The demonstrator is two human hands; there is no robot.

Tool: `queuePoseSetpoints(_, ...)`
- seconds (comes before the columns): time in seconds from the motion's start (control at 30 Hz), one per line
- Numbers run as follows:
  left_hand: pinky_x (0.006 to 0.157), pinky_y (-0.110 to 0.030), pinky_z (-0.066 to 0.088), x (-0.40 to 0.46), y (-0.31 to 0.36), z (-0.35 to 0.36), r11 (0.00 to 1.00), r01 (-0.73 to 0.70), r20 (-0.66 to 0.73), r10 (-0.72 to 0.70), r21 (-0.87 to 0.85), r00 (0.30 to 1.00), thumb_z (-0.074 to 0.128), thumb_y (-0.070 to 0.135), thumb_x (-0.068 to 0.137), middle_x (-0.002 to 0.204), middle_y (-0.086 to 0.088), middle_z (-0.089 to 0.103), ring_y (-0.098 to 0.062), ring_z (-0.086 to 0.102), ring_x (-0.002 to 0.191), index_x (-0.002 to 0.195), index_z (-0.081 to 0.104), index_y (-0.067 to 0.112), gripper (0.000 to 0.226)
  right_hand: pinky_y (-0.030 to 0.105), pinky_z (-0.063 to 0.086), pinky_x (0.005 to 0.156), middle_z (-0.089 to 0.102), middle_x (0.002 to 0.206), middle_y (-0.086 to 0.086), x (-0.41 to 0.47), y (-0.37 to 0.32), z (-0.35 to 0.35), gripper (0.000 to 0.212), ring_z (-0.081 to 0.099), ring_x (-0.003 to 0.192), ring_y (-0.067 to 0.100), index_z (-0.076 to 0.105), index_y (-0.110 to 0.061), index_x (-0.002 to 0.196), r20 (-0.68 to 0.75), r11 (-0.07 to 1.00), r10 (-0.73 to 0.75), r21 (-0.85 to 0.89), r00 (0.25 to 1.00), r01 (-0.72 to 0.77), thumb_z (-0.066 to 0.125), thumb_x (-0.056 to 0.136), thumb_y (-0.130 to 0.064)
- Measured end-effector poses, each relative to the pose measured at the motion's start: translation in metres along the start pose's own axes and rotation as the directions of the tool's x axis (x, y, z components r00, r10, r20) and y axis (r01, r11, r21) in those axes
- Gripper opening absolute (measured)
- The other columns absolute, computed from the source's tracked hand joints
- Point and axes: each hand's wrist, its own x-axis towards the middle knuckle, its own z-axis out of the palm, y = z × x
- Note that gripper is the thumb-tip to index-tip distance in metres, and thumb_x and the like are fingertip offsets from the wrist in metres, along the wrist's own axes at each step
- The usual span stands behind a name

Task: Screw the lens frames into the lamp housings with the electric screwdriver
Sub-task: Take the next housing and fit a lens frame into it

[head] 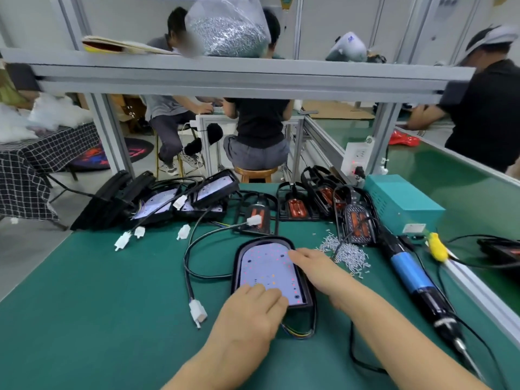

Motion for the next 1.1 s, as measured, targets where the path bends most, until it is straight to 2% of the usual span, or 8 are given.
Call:
queuePoseSetpoints(0.17, 0.058, -0.024, 0.047, -0.008, -0.001, -0.005, 0.958, 0.049, 0.097, -0.022, -0.283, 0.995, 0.062, 0.027, 0.079, 0.086, 0.008, 0.069, -0.014, 0.062, 0.067, 0.083, 0.073, 0.020, 0.014, 0.031, 0.036, 0.073, 0.057, 0.091, 0.018, -0.006, 0.002, 0.003, 0.034, 0.051, 0.079, 0.021, 0.061, -0.006, 0.094, -0.017, 0.994, -0.045, -0.097, 0.999, 0.043, 0.044, 0.102, -0.035)
queuePoseSetpoints(0.37, 0.086, -0.020, 0.044, -0.018, -0.004, -0.008, 0.662, 0.389, 0.295, -0.256, -0.640, 0.921, 0.058, 0.044, 0.083, 0.103, 0.024, 0.061, 0.001, 0.056, 0.098, 0.099, 0.074, 0.025, 0.029, 0.022, 0.032, 0.089, 0.058, 0.134, -0.001, -0.009, 0.006, 0.004, 0.043, 0.050, 0.111, 0.009, 0.059, -0.015, 0.130, 0.007, 0.986, -0.105, -0.133, 0.994, 0.105, 0.039, 0.103, -0.041)
queuePoseSetpoints(0.47, 0.087, -0.020, 0.042, -0.015, 0.000, -0.007, 0.660, 0.385, 0.281, -0.264, -0.645, 0.923, 0.055, 0.047, 0.084, 0.105, 0.027, 0.058, -0.001, 0.054, 0.098, 0.101, 0.073, 0.026, 0.033, 0.029, 0.041, 0.090, 0.067, 0.121, 0.006, -0.008, 0.007, -0.008, 0.053, 0.059, 0.109, 0.021, 0.066, -0.004, 0.113, -0.041, 0.985, -0.095, -0.149, 0.995, 0.088, 0.037, 0.102, -0.047)
queuePoseSetpoints(0.57, 0.089, -0.017, 0.040, -0.013, 0.002, -0.004, 0.642, 0.413, 0.298, -0.287, -0.646, 0.911, 0.054, 0.050, 0.083, 0.110, 0.029, 0.053, 0.001, 0.052, 0.101, 0.101, 0.072, 0.028, 0.033, 0.031, 0.037, 0.067, 0.056, 0.071, 0.002, -0.006, 0.015, -0.034, 0.038, 0.049, 0.075, 0.023, 0.057, -0.007, 0.074, -0.159, 0.948, -0.146, -0.305, 0.976, 0.092, 0.045, 0.100, -0.031)
queuePoseSetpoints(0.67, 0.088, -0.012, 0.037, -0.008, 0.004, 0.001, 0.610, 0.441, 0.327, -0.296, -0.659, 0.898, 0.066, 0.037, 0.086, 0.108, 0.029, 0.054, 0.003, 0.052, 0.102, 0.099, 0.071, 0.032, 0.015, 0.033, 0.048, 0.079, 0.070, 0.094, 0.005, -0.009, 0.033, -0.072, 0.021, 0.061, 0.088, 0.024, 0.071, -0.009, 0.097, -0.331, 0.884, -0.207, -0.466, 0.921, 0.031, 0.053, 0.096, -0.020)
queuePoseSetpoints(0.8, 0.086, -0.011, 0.039, 0.006, -0.010, 0.000, 0.487, 0.510, 0.391, -0.331, -0.709, 0.859, 0.061, 0.031, 0.088, 0.101, 0.023, 0.063, 0.000, 0.056, 0.101, 0.092, 0.069, 0.038, 0.011, 0.033, 0.044, 0.084, 0.058, 0.115, 0.009, -0.020, 0.057, -0.113, 0.032, 0.056, 0.107, 0.027, 0.063, -0.016, 0.124, -0.474, 0.779, -0.161, -0.599, 0.866, -0.183, 0.059, 0.093, -0.024)
queuePoseSetpoints(0.97, 0.105, -0.023, 0.029, 0.015, -0.032, 0.013, 0.636, 0.602, 0.394, -0.456, -0.483, 0.798, 0.061, 0.020, 0.091, 0.122, 0.018, 0.058, -0.006, 0.047, 0.120, 0.112, 0.069, 0.025, 0.023, 0.038, 0.044, 0.089, 0.052, 0.122, 0.014, -0.030, 0.077, -0.130, 0.035, 0.036, 0.130, 0.033, 0.058, -0.009, 0.122, -0.527, 0.710, -0.091, -0.629, 0.845, -0.317, 0.061, 0.091, -0.025)
queuePoseSetpoints(1.1, 0.108, -0.022, 0.017, 0.013, -0.021, 0.026, 0.686, 0.623, 0.425, -0.470, -0.376, 0.773, 0.056, 0.025, 0.094, 0.135, 0.015, 0.048, -0.007, 0.039, 0.128, 0.124, 0.061, 0.028, 0.031, 0.036, 0.042, 0.096, 0.054, 0.129, 0.010, -0.020, 0.064, -0.122, 0.039, 0.046, 0.120, 0.030, 0.059, -0.013, 0.128, -0.526, 0.685, -0.221, -0.683, 0.822, -0.253, 0.060, 0.092, -0.028)
